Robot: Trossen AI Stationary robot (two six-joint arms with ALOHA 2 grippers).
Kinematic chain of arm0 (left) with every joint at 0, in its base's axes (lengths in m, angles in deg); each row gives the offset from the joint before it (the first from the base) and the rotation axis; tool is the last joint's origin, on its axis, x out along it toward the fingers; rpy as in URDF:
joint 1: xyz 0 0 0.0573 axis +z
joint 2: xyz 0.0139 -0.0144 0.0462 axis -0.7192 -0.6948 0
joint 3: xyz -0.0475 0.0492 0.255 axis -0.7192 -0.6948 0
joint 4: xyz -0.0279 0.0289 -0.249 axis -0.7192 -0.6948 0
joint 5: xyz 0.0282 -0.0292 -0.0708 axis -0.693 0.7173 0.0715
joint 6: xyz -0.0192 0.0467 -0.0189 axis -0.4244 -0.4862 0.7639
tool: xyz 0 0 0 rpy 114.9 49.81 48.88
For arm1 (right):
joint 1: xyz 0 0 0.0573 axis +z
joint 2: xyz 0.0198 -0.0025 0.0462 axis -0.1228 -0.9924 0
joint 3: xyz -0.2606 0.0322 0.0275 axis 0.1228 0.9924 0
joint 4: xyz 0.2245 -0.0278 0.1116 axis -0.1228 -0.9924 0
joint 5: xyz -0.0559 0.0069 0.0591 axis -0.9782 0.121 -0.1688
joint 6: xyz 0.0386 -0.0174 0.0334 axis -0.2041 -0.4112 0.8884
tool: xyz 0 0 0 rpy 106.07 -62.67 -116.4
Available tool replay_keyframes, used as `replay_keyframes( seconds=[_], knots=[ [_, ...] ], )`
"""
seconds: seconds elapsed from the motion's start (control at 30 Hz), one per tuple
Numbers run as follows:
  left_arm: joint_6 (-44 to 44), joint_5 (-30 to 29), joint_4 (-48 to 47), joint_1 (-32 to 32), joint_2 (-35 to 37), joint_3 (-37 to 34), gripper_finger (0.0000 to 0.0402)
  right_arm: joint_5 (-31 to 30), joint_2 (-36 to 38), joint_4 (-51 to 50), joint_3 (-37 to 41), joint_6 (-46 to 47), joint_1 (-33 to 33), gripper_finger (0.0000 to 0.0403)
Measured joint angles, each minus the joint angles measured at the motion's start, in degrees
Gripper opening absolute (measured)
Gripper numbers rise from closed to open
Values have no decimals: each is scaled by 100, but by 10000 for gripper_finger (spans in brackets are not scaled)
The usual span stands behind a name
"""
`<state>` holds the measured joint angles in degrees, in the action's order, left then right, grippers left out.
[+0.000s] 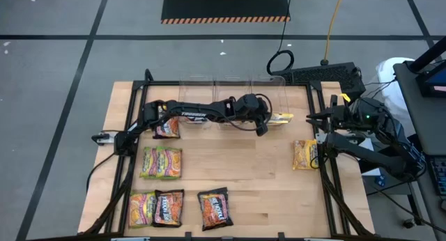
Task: Sort Maruchan noodles
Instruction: Put the yellow noodle pack into the right transparent bin
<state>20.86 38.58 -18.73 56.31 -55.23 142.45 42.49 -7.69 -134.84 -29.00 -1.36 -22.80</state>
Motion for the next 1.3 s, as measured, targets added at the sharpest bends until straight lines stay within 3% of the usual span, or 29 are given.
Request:
replay_keyframes(
  seconds=[0.33, 0.53, 1.3],
  knots=[
    [-21, 1, 0, -8, 0, 0, 81, 0, 0, 18, 0, 16, -1, 59],
    [-97, -11, -33, -35, 30, 0, 83, 2, 0, 18, 0, 16, -1, 59],
    [-1047, -16, -2169, -310, 1442, 6, 83, -2, 0, 27, 0, 296, 1, 59]
  ],
)
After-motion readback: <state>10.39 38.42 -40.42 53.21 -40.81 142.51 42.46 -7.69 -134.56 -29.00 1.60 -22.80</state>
